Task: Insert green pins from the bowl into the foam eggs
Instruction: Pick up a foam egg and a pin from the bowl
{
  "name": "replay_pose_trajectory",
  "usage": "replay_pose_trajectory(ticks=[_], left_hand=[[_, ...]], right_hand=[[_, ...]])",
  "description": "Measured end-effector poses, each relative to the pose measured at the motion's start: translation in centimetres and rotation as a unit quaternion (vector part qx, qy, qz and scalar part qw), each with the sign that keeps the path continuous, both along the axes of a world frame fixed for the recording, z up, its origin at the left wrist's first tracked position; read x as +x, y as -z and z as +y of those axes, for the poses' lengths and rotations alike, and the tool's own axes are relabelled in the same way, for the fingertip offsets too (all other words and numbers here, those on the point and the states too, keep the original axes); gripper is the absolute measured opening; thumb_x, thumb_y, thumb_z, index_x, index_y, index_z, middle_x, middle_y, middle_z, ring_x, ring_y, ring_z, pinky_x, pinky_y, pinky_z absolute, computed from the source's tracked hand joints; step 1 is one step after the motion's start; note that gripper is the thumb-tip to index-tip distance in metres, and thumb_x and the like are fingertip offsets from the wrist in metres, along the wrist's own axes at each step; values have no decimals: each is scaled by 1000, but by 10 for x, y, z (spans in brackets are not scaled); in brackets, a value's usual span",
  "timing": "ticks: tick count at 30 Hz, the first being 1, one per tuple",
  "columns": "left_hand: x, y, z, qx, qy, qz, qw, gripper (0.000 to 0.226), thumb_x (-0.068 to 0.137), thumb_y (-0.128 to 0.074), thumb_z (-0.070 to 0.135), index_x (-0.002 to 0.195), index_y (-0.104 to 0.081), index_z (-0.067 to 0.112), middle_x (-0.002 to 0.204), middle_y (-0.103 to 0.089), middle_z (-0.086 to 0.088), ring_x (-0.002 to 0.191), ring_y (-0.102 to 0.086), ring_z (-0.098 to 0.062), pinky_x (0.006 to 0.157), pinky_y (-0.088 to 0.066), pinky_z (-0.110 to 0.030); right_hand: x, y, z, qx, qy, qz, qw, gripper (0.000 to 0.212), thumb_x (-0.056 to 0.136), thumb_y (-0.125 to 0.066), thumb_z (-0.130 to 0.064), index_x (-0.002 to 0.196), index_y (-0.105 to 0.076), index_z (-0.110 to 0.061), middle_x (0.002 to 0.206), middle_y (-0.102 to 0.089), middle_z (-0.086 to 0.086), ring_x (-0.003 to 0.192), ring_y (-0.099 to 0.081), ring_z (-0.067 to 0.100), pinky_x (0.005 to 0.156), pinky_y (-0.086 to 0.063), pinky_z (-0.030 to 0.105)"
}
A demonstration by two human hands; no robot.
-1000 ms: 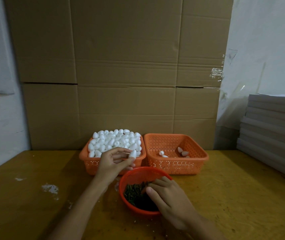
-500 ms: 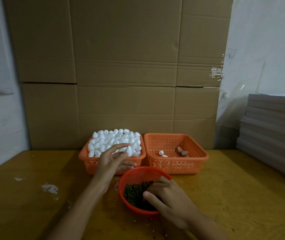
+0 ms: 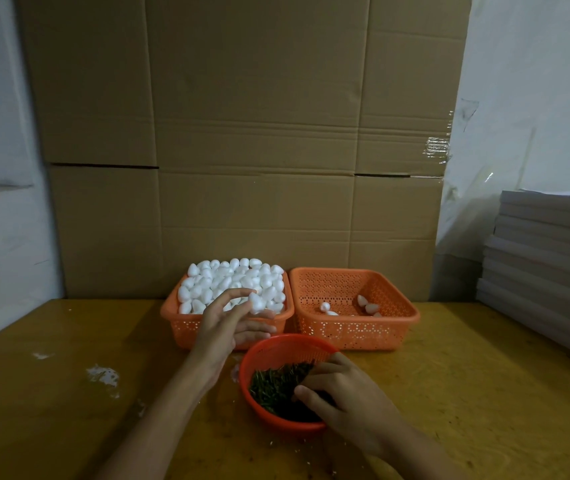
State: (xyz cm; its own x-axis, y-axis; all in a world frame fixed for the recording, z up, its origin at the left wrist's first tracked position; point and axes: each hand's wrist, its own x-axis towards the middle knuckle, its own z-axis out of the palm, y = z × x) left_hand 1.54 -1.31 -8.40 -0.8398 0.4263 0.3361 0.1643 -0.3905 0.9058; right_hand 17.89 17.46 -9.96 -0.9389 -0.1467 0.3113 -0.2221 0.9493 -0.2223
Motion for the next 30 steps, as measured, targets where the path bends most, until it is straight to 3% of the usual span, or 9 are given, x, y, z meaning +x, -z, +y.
replay_pose_trajectory(ticks=[5,14,21,25,30], left_hand=[[1,0,-1,6,-5,14,1000,27,108,-54,16,132,-66,25,102,-78,-26,88,-77,-45,70,-66,-37],[2,-1,-3,16,1,-9,1000,21,107,-58,23,123,-72,23,103,-76,-28,88,-77,-46,71,-65,-38],[3,-1,0,34,26,-31,999,18,105,-60,16,122,-58,11,106,-75,-33,88,-77,-45,68,-64,-37],[7,-2,0,28,66,-16,997,19,99,-67,16,114,-55,12,112,-74,-33,97,-75,-49,74,-64,-38],[14,-1,3,13,81,-1,997,20,100,-66,14,113,-53,10,113,-74,-32,98,-75,-49,76,-64,-39]], right_hand=[[-2,-5,8,-37,-2,-27,999,21,103,-57,-40,117,-73,-40,118,-67,-26,119,-48,1,101,-41,25],[1,-10,11,-113,24,-15,993,12,91,-78,-25,98,-81,-35,102,-74,-26,99,-65,-8,92,-52,20],[1,-8,16,-137,39,52,988,13,88,-82,-26,86,-79,-38,93,-72,-28,97,-63,-5,90,-50,21],[0,-7,19,-302,62,113,945,16,90,-79,-19,84,-77,-34,93,-76,-22,89,-71,-1,80,-55,18],[-3,-9,22,-511,-3,73,857,7,99,-62,-5,99,-69,-3,97,-79,12,91,-77,28,80,-63,35]])
